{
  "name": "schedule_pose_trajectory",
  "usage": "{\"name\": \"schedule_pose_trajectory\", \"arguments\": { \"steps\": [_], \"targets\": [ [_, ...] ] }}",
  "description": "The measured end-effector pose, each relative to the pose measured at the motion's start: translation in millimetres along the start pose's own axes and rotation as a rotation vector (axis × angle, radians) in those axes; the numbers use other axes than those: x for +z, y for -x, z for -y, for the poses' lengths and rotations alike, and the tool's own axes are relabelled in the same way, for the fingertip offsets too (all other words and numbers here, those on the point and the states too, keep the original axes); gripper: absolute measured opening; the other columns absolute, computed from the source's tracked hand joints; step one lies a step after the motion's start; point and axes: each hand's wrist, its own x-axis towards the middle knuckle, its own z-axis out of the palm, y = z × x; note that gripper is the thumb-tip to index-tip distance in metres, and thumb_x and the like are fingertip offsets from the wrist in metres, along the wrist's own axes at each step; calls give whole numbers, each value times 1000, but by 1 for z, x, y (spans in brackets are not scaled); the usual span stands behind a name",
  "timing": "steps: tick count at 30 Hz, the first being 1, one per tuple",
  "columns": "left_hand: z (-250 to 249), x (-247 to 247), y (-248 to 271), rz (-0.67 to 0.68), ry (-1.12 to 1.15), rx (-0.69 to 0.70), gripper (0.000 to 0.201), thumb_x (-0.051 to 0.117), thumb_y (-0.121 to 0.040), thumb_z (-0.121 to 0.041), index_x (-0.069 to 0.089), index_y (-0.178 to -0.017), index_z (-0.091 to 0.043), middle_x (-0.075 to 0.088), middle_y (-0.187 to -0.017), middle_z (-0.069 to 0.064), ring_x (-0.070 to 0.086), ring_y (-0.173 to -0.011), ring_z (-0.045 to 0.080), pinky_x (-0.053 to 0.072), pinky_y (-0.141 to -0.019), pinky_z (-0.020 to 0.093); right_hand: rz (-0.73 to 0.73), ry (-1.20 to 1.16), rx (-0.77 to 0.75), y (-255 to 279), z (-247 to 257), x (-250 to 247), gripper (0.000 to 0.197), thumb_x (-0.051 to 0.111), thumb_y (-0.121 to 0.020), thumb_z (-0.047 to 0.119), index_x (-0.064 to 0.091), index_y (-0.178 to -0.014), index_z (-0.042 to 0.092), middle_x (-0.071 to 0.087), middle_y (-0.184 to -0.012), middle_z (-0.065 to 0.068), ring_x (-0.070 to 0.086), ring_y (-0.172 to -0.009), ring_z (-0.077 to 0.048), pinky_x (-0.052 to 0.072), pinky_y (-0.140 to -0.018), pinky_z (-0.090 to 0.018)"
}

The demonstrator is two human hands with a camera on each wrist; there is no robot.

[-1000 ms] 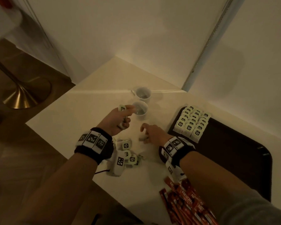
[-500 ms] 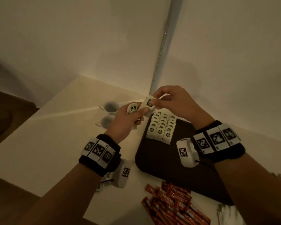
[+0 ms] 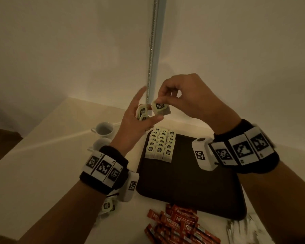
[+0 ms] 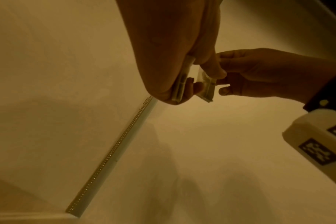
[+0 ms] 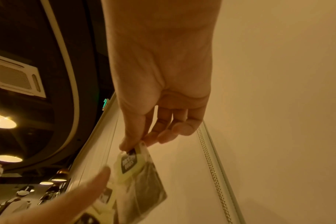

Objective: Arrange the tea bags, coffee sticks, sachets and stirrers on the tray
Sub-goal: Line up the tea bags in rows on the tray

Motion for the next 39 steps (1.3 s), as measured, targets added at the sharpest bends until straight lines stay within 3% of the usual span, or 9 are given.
{"name": "schedule_pose_trajectory", "arguments": {
  "steps": [2,5,6,13,21,28,32,36,39],
  "targets": [
    [-5,0,-2,-40,-19,41,64,74,-77,-8,48,-124,-43,60,-85,6,52,-58,3,45,-53,17,8,-6,14,0,1,-1,11,72,-80,29,69,-82,18,66,-75,6,60,-70,-10,49,-67,-26],
    [-12,0,-6,-86,-125,74,12,70,-82,-15,65,-91,-19,61,-59,-11,50,-50,2,41,-50,14,8,-12,10,-1,0,-1,12,72,-79,30,69,-80,18,65,-74,6,59,-69,-10,50,-68,-30],
    [-13,0,-6,-90,-143,77,7,69,-82,-15,64,-87,-15,59,-56,-12,50,-49,1,40,-50,13,-4,-44,9,-1,0,0,11,72,-80,28,68,-80,17,65,-74,5,58,-69,-10,50,-68,-30],
    [-19,-3,-5,-167,-97,68,12,59,-89,-24,68,-92,-18,54,-55,-4,42,-48,6,35,-47,17,-71,-185,51,2,-9,3,9,73,-79,25,66,-78,18,65,-75,1,55,-69,-13,45,-68,-25],
    [-24,0,-5,-182,-103,94,8,59,-89,-12,66,-89,-10,56,-52,-11,44,-46,2,38,-48,12,-25,-197,39,1,-11,6,10,72,-80,26,66,-78,19,65,-76,-4,56,-70,-24,48,-69,-38],
    [-26,-1,-4,-145,-208,117,9,62,-88,-3,66,-90,-11,60,-57,-14,49,-48,1,37,-47,11,-36,-243,35,2,-14,8,11,71,-81,25,66,-79,16,65,-75,1,57,-70,-15,48,-69,-27],
    [-27,0,-3,-170,-161,80,29,58,-89,2,64,-112,-14,64,-74,-6,47,-50,6,40,-48,15,-75,-251,41,4,-15,10,9,70,-82,24,65,-79,17,64,-74,3,55,-69,-9,46,-68,-20],
    [-27,2,-2,-144,-173,62,17,62,-89,-9,67,-105,-12,61,-66,-12,47,-47,3,38,-46,14,-88,-273,49,7,-16,12,8,69,-83,22,66,-80,16,64,-74,4,55,-69,-10,46,-68,-22],
    [-26,4,-3,-160,-225,60,7,62,-88,-7,64,-82,-9,56,-54,-9,46,-44,3,36,-44,13,-85,-290,31,9,-16,15,8,69,-83,20,65,-78,16,63,-73,6,52,-66,-2,45,-67,-18]
  ]
}}
